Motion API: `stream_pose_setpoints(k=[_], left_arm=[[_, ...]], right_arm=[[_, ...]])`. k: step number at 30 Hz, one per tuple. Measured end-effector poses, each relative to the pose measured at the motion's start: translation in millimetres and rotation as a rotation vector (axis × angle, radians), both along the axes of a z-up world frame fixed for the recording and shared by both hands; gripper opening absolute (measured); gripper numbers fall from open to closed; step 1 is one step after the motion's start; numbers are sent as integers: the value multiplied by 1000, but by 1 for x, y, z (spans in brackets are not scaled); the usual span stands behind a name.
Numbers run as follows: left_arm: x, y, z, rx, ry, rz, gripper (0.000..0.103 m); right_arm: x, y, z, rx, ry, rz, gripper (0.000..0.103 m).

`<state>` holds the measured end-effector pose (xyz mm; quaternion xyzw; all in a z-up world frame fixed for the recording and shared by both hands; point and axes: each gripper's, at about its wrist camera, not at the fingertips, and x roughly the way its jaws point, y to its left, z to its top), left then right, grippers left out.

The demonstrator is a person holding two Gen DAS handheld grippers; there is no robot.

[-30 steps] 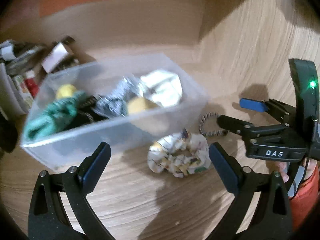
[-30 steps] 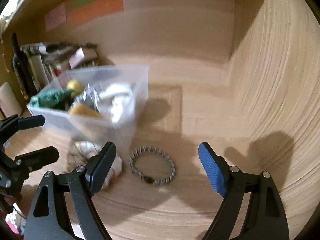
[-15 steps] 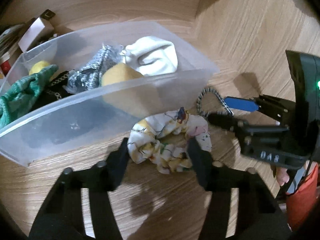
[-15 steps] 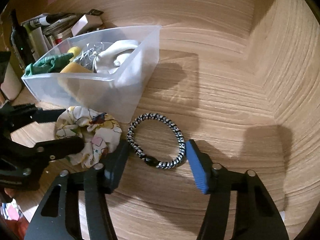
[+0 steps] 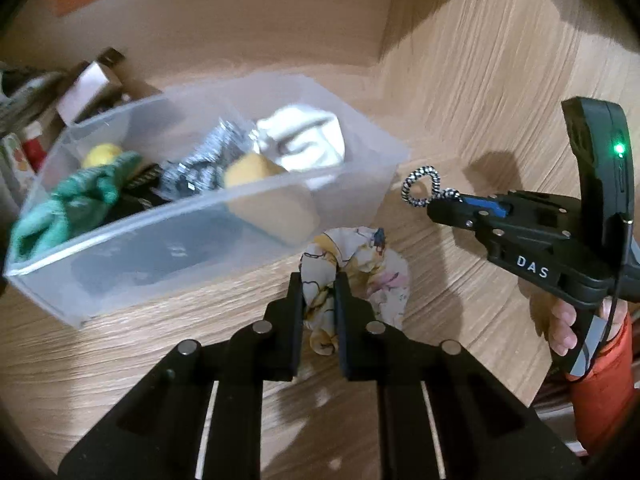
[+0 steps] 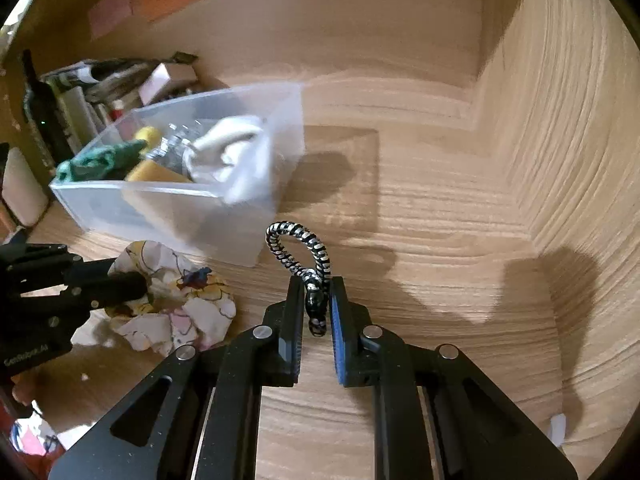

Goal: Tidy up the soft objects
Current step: 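Grasp the floral scrunchie with the left tool while the right tool grasps the braided bracelet, then place the scrunchie and bracelet into the clear box and release both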

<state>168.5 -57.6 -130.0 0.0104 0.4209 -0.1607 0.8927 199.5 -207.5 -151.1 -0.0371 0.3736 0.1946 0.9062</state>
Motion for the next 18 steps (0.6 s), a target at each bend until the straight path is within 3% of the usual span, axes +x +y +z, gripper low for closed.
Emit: stream_pose_setpoints(k=[7,18], left_arm=[[-30,22,41,-7,-126,45,13],[-31,61,109,-13,-324,177,13]], right_arm=[[-27,5,36,27,-118,24,11],[-47,26,90,106,-267,70,12]])
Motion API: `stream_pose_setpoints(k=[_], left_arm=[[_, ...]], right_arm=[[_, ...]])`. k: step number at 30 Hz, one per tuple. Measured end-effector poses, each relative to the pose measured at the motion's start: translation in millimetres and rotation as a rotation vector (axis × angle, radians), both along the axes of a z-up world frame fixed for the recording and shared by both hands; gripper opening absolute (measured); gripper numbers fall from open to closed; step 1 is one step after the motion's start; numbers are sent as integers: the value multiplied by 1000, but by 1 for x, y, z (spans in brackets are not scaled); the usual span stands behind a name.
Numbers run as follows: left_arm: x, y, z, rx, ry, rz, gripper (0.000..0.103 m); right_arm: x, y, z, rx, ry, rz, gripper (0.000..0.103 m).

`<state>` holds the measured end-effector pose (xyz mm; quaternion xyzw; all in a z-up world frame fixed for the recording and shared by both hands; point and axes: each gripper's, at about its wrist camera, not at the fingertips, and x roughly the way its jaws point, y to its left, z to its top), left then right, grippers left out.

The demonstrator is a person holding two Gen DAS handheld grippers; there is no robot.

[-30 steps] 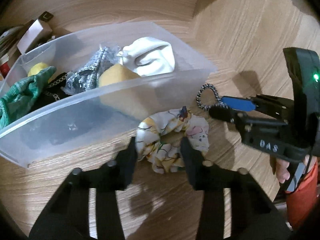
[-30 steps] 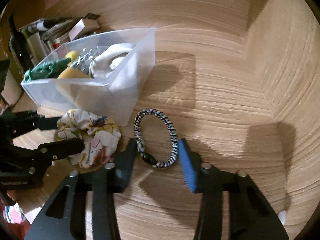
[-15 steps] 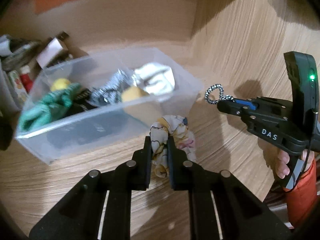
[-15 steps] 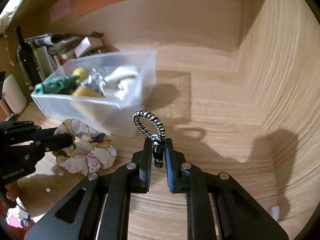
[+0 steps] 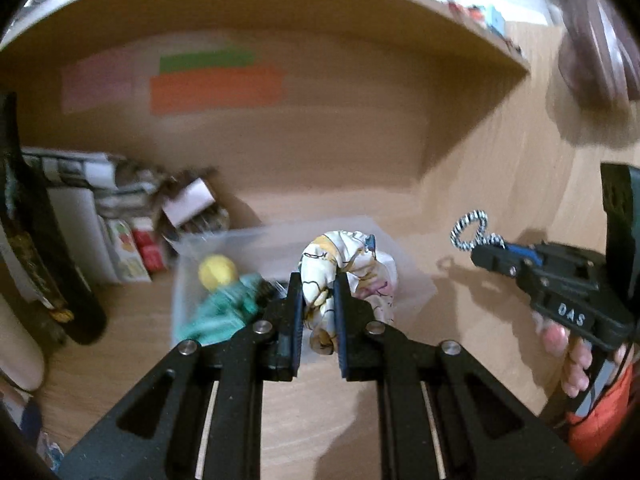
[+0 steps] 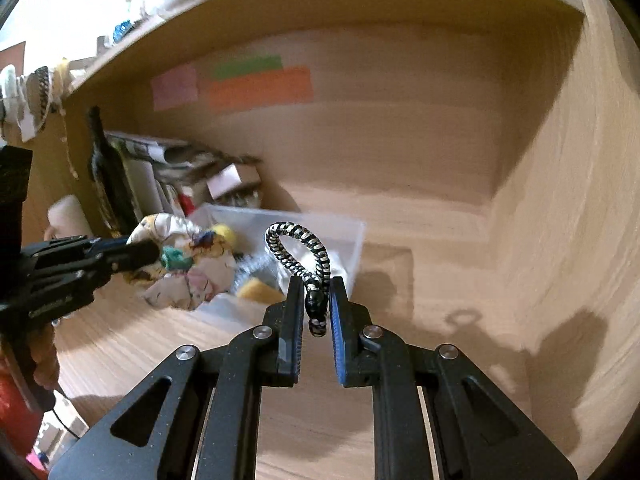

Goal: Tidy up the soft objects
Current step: 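Place the scrunchie and bracelet into the clear box and release both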

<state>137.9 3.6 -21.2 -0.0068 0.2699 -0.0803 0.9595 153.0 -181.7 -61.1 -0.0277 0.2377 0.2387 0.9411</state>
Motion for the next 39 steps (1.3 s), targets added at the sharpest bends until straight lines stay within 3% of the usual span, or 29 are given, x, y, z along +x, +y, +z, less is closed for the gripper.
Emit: stream_pose_setpoints(k=[7,22,26,29,31,36,39], left_arm=[[20,23,4,4,-20,74,13],[74,37,-64,32,167,92,14],[73,39,-67,30,180,89,31],[69,40,-65,40,168,95,50],[63,39,-63,54,153,99,55],[52,41,-58,58,147,96,58],[44,46,-51,50,125,106,65]], right_arm=[[18,28,1,-15,-4,18,12],[80,59,-49,-98,178,17,12],[81,64,-55,-122,174,29,13],[79,68,-56,-138,165,31,26],[78,69,-54,-146,146,23,38],[71,67,-48,-134,135,34,40],[63,65,-41,-120,118,44,50]])
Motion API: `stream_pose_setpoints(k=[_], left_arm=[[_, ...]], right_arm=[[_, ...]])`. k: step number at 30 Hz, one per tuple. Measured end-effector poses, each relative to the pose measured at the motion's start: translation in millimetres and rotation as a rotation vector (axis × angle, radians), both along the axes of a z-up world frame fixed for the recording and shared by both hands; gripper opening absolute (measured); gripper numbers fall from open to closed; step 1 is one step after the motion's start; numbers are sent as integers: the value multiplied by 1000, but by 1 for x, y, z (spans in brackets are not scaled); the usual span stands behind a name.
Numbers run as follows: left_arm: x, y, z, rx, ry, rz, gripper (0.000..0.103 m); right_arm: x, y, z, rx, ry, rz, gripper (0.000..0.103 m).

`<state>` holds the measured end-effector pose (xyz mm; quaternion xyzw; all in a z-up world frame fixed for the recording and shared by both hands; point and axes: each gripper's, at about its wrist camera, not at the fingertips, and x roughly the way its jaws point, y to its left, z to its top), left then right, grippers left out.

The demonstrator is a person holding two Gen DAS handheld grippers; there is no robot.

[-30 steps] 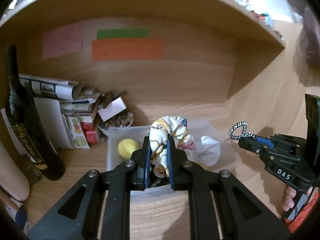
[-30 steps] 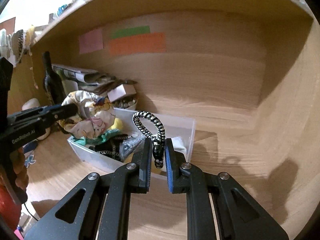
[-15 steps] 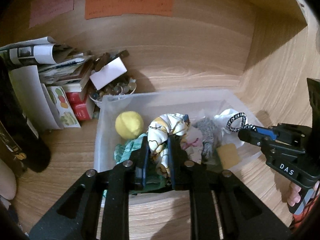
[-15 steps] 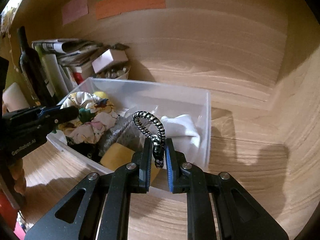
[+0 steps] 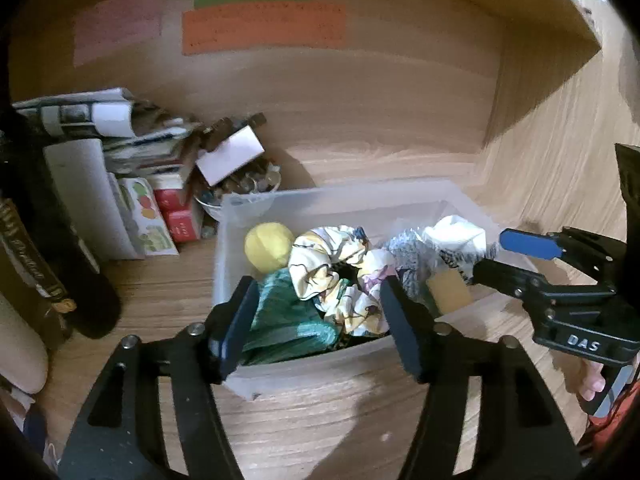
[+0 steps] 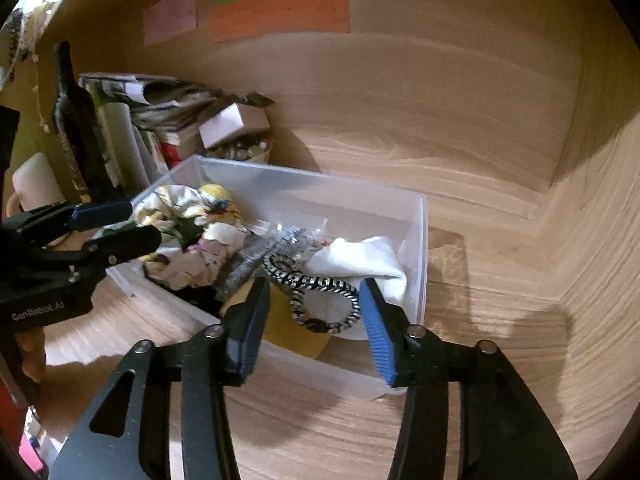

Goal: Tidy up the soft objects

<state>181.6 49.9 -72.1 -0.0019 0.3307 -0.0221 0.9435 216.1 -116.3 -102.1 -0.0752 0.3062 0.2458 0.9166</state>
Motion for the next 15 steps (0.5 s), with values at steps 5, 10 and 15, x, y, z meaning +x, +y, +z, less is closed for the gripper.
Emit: stream_pose_setpoints(k=[5,10,15], left_arm=[[-21,4,22,-11,-59,6,67],[-48,2,47,-16,-148,8,68],[-77,-4,70,-26,-237,-4,75]], right_arm=[[-23,0,20,16,-72,15,63],[-49,-4,43,41,-156,13,68],[-81,-13,68,95,-254,6,78]])
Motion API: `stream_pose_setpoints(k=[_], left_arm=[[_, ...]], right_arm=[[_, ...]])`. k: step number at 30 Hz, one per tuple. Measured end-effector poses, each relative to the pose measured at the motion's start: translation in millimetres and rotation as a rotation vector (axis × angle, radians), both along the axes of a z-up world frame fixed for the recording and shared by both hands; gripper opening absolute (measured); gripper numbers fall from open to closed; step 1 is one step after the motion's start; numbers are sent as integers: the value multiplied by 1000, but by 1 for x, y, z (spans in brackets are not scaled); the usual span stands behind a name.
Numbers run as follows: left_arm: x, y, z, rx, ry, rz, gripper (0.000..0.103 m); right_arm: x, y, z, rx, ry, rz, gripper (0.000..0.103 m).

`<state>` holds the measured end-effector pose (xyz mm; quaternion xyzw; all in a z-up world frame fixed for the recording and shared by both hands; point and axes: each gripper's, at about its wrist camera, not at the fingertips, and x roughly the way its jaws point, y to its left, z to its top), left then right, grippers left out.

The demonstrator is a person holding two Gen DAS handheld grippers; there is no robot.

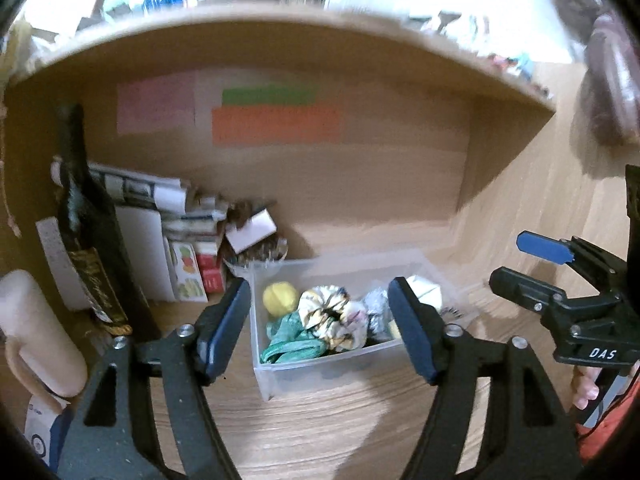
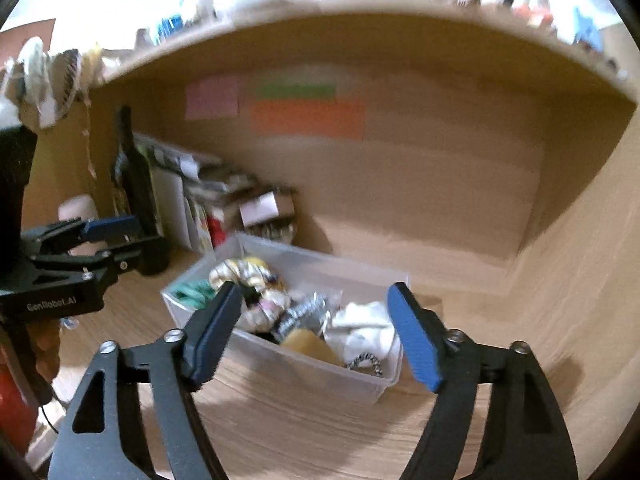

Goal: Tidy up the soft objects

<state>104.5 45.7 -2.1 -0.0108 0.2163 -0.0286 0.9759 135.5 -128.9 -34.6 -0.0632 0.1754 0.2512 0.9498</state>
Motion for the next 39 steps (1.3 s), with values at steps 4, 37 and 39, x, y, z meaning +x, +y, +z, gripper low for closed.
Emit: stream_pose_setpoints(k=[4,37,39], left_arm=[[-29,-10,15,21,-102,6,91],[-80,-28,27,2,-198,-9,103],[-80,-28,26,2,-199,-6,103]], right_arm=[[-28,-10,17,61,-71,2,85],[-83,-19,26,125,-177,-42,103],[-83,-20,26,127,-175,-42,103]])
